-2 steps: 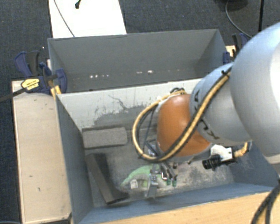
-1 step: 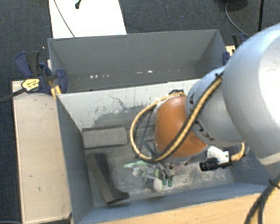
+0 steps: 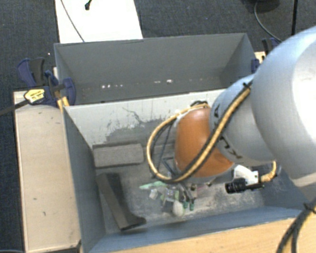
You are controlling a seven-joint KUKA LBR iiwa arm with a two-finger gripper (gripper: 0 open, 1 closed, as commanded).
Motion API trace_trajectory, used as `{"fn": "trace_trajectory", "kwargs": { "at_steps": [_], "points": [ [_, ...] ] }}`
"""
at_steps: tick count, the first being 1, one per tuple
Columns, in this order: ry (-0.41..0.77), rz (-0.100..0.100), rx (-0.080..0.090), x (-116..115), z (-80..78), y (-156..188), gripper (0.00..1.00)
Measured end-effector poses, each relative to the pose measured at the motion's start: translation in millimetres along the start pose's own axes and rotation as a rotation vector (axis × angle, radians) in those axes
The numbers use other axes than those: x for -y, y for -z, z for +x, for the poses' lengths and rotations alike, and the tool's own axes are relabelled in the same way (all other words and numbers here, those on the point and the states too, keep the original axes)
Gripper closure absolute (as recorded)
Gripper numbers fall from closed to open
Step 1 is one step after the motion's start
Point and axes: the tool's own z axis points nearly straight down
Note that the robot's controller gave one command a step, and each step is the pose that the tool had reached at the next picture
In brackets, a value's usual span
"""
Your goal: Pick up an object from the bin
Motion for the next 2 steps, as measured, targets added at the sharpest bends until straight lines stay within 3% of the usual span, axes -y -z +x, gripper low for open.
{"fn": "trace_trajectory", "kwargs": {
  "at_steps": [2],
  "points": [
    [-0.001,0.002,-0.004,0.8,1.3,11.1,1.00]
  ]
}}
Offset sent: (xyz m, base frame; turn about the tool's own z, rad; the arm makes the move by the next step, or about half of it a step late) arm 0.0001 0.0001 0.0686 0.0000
